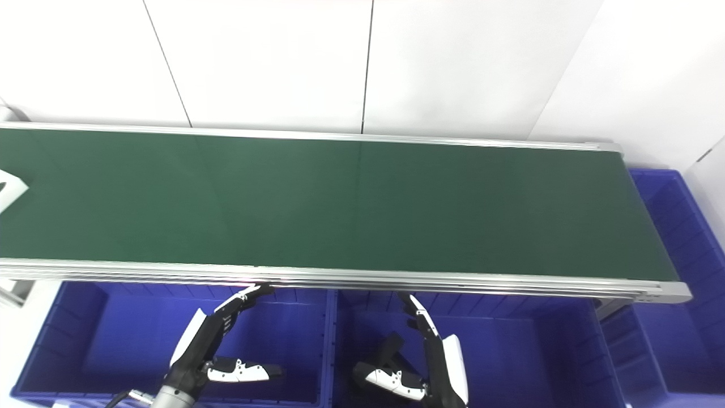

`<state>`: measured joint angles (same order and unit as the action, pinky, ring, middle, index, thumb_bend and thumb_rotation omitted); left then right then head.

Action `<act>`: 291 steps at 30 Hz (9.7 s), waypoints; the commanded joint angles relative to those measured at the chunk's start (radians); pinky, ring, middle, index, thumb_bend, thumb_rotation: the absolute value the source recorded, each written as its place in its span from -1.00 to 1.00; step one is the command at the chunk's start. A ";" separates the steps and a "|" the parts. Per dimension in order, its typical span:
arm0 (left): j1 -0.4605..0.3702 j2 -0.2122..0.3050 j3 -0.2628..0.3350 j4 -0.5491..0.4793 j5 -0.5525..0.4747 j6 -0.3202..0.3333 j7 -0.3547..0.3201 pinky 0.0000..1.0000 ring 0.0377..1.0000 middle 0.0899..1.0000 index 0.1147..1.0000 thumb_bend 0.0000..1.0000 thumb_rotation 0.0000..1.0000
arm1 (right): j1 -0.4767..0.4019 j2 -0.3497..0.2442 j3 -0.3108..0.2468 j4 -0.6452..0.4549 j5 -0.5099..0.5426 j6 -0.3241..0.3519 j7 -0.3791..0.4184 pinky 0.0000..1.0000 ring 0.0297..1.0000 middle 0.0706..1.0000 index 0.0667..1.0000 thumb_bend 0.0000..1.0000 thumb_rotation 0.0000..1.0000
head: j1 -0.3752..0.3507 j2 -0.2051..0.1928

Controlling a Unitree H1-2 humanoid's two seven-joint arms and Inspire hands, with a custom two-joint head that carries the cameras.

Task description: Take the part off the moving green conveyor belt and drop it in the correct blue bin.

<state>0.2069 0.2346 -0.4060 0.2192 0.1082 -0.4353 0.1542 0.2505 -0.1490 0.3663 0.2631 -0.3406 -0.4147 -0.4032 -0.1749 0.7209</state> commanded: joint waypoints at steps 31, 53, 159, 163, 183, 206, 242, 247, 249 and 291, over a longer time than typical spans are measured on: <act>0.040 0.033 0.024 -0.113 0.018 -0.035 -0.005 0.77 0.77 0.76 0.50 0.75 -0.69 | 0.052 0.033 -0.047 -0.132 0.008 -0.054 0.059 0.51 0.69 0.75 0.72 0.78 -0.24 | 0.020 0.063; 0.058 0.000 -0.044 -0.111 0.100 -0.035 0.071 0.72 0.74 0.72 0.45 0.78 -0.67 | 0.097 -0.028 -0.068 -0.175 0.066 -0.055 0.105 0.61 0.72 0.76 0.72 0.71 -0.37 | 0.322 -0.055; -0.745 0.485 0.195 0.225 0.449 0.129 -0.432 0.77 0.88 0.88 0.77 0.90 -0.76 | 0.002 -0.104 0.043 -0.029 0.106 -0.055 -0.022 0.67 0.72 0.73 0.72 0.70 -0.48 | 0.452 -0.258; -0.741 0.479 0.179 0.226 0.450 0.146 -0.465 0.82 0.91 0.90 0.77 0.93 -0.82 | 0.004 -0.101 0.041 -0.032 0.110 -0.055 -0.023 0.68 0.72 0.73 0.71 0.70 -0.52 | 0.453 -0.257; -0.712 0.421 0.085 0.245 0.585 0.183 -0.417 0.82 0.91 0.90 0.79 0.66 -1.00 | 0.005 -0.103 0.047 -0.039 0.109 -0.055 -0.031 0.67 0.72 0.73 0.71 0.69 -0.57 | 0.450 -0.248; -0.728 0.324 0.064 0.384 0.606 0.131 -0.196 -0.26 -0.23 -0.07 -0.12 0.00 -1.00 | 0.014 -0.109 0.066 -0.059 0.094 -0.055 -0.071 0.63 0.68 0.71 0.69 0.68 -0.51 | 0.449 -0.225; -0.366 0.323 0.401 -0.188 0.065 -0.021 -0.305 -0.35 -0.25 -0.11 -0.13 0.00 -1.00 | 0.063 -0.029 0.007 -0.185 0.039 -0.052 -0.005 0.57 0.66 0.68 0.68 0.75 -0.25 | 0.112 0.058; -0.297 0.288 0.385 -0.231 0.066 -0.006 -0.330 -0.58 -0.17 -0.16 -0.15 0.00 -1.00 | 0.065 0.008 -0.032 -0.204 0.021 -0.042 0.036 0.55 0.64 0.70 0.69 0.74 -0.22 | 0.085 0.092; -0.274 0.269 0.371 -0.234 0.065 -0.013 -0.337 -0.63 -0.16 -0.23 -0.13 0.00 -1.00 | 0.064 0.023 -0.046 -0.207 0.011 -0.042 0.046 0.54 0.65 0.70 0.68 0.74 -0.22 | 0.078 0.102; -0.159 0.263 0.084 -0.197 0.447 0.194 -0.534 0.31 0.45 0.48 0.42 0.49 -0.39 | 0.091 0.094 -0.146 -0.238 -0.021 -0.051 0.151 0.51 0.63 0.67 0.67 0.74 -0.21 | 0.065 0.130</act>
<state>0.0463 0.4705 -0.3267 0.0657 0.5512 -0.2520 -0.3732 0.3402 -0.0648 0.2232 0.0562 -0.3667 -0.4155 -0.2515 -0.1104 0.8498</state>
